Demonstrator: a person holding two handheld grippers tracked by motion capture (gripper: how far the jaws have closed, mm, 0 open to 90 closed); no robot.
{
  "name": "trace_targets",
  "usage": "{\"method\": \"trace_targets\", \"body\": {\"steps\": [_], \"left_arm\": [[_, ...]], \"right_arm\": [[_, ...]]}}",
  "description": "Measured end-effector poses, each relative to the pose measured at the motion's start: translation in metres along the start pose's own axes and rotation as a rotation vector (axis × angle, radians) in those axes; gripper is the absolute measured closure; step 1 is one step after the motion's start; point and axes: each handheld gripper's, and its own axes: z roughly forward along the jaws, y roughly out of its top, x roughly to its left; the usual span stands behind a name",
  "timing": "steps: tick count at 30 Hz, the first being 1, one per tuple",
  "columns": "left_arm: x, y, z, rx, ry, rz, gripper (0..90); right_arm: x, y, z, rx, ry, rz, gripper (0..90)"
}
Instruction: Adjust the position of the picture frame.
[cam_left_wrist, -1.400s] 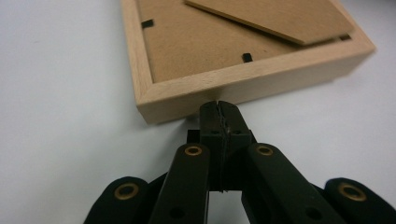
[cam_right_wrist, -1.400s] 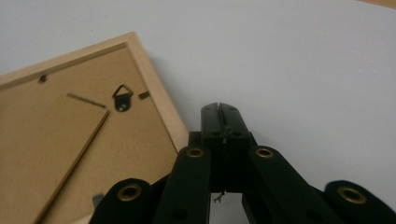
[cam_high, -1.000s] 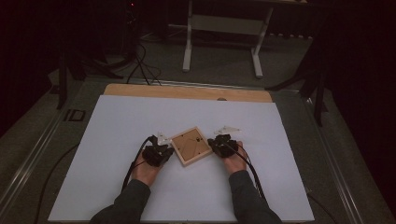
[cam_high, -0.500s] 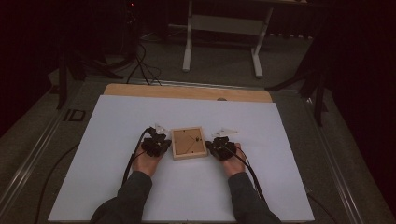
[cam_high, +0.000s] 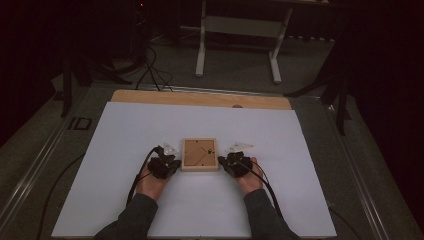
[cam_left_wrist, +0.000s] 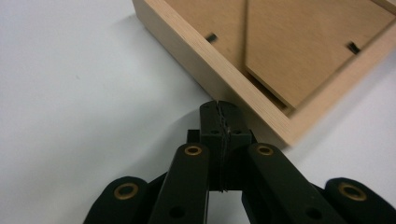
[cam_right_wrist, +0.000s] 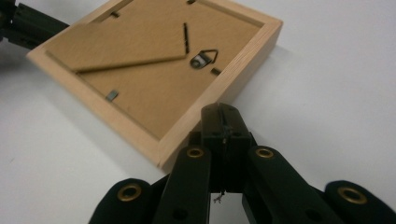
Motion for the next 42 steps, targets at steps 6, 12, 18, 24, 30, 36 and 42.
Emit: {"method": "trace_targets", "body": {"steps": [6,12,18,24,30,36,42], "left_arm": [[-0.005,-0.005,-0.005,0.006,-0.004,0.019,89.5],[-0.005,-0.010,-0.008,0.003,-0.011,0.007,89.5],[-0.001,-0.010,-0.007,-0.008,0.001,-0.017,89.6],[0.002,-0.010,-0.006,-0.013,0.013,-0.034,89.7],[0.004,-0.010,-0.006,-0.018,0.028,-0.054,89.7],[0.009,-0.009,-0.005,-0.017,0.035,-0.061,89.7],[0.012,-0.009,-0.005,-0.019,0.041,-0.072,89.7]], "right_arm": [[0.006,-0.004,-0.005,0.005,0.008,0.000,89.9],[0.008,-0.006,-0.005,-0.003,0.009,0.007,90.0],[0.010,-0.003,-0.003,-0.011,0.011,0.008,90.0],[0.011,0.003,0.001,0.002,0.006,-0.003,90.0],[0.010,0.010,0.006,0.013,0.006,-0.002,90.0],[0.009,0.015,0.012,0.013,0.006,0.010,90.0],[0.010,0.018,0.016,0.014,0.005,0.008,90.0]]}}
